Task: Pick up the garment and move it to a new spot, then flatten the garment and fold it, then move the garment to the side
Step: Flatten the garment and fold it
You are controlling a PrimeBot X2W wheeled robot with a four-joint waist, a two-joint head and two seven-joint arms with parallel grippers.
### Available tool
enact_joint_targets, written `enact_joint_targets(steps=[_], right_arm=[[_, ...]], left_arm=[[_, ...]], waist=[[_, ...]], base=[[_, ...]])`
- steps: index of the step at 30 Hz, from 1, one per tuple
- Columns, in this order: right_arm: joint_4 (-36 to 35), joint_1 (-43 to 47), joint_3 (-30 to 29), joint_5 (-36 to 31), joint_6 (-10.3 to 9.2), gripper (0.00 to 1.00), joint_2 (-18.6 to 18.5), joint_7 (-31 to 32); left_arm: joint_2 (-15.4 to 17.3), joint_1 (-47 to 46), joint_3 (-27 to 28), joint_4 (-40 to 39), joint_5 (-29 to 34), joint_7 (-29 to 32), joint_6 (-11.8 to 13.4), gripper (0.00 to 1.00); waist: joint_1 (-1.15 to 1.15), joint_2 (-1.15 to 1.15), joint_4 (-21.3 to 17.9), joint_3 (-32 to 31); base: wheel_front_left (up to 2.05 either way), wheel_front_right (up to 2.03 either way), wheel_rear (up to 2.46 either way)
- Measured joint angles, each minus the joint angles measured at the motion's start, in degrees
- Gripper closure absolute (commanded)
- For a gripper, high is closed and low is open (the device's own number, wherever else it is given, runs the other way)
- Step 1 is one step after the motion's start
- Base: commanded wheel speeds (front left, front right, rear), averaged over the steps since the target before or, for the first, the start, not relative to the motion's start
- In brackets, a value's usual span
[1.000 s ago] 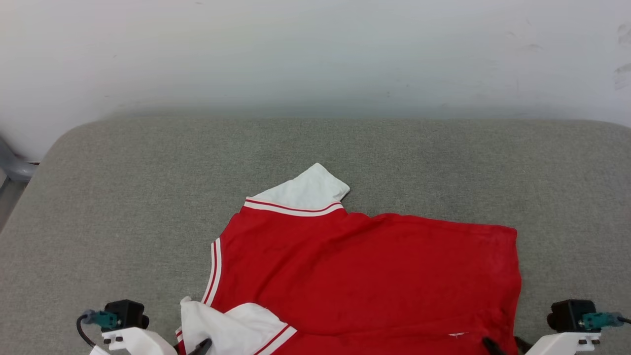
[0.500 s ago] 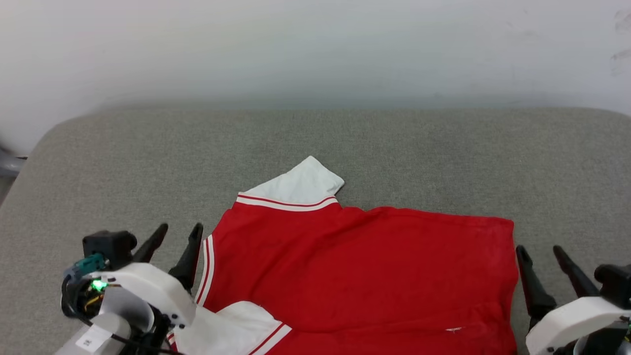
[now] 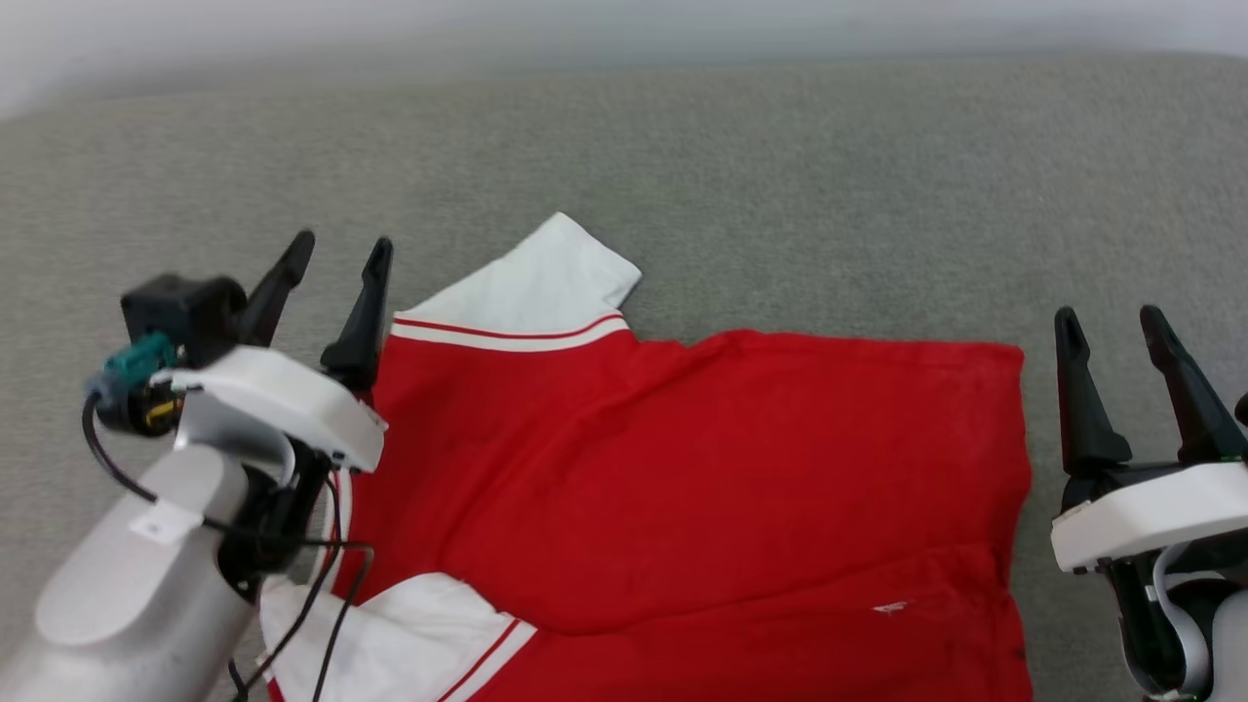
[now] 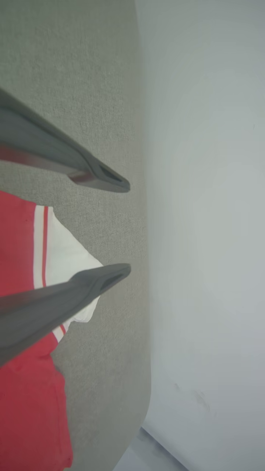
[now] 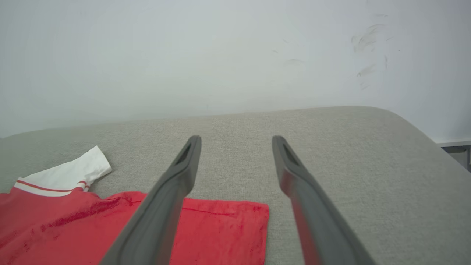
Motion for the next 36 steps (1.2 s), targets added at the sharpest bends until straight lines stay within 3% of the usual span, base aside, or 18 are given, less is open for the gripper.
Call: enact_joint_targets(steps=[6, 12, 18, 29, 30, 31, 32, 33, 36], right_arm=[[0.5, -1.8, 0.9, 0.0, 0.00, 0.00, 0.2, -0.3], [2.7, -2.6, 1.9, 1.9, 0.00, 0.00, 0.3, -1.6], [5.3, -2.8, 3.2, 4.3, 0.00, 0.00, 0.4, -3.4], [8.8, -2.8, 4.7, 7.4, 0.00, 0.00, 0.4, -6.2], [9.1, -2.8, 4.8, 7.5, 0.00, 0.00, 0.4, -6.5], [9.4, -2.8, 4.7, 7.7, 0.00, 0.00, 0.4, -6.5], [9.7, -2.8, 4.8, 8.3, 0.00, 0.00, 0.4, -6.4], [9.8, -2.8, 4.9, 8.4, 0.00, 0.00, 0.4, -6.3], [10.5, -2.8, 5.8, 9.6, 0.00, 0.00, 0.4, -4.9]], left_arm=[[0.7, -9.4, -1.8, 5.0, -1.3, 7.1, -7.6, 0.00], [1.3, -18.1, -4.8, 11.3, -4.9, 20.6, -12.7, 0.00], [2.6, -24.0, -8.0, 17.0, -9.7, 34.8, -14.0, 0.00], [5.1, -27.5, -11.7, 24.7, -14.5, 50.8, -14.3, 0.00], [5.1, -27.8, -11.8, 25.1, -14.9, 52.0, -14.3, 0.24], [5.1, -28.0, -11.9, 25.5, -15.4, 53.2, -14.3, 0.56], [5.0, -28.2, -11.9, 25.6, -15.9, 53.9, -14.3, 0.70], [5.0, -28.3, -11.8, 25.8, -16.3, 53.9, -14.3, 1.00], [4.5, -28.3, -11.8, 26.3, -16.6, 53.5, -14.3, 1.00]], waist=[[0.00, 0.00, -3.9, 3.3], [0.00, 0.00, -7.8, 5.5], [0.00, 0.00, -11.6, 7.1], [-0.01, 0.00, -16.9, 10.1], [-0.02, 0.00, -17.2, 10.3], [-0.02, 0.00, -17.4, 10.4], [-0.02, 0.00, -17.5, 10.5], [-0.02, 0.00, -17.5, 10.6], [-0.02, 0.00, -17.3, 10.6]], base=[[0.00, 0.00, 0.00], [0.00, 0.00, 0.00], [0.00, 0.00, 0.00], [0.00, 0.00, 0.00], [0.00, 0.00, 0.00], [0.00, 0.00, 0.00], [0.00, 0.00, 0.00], [0.00, 0.00, 0.00], [0.00, 0.00, 0.00]])
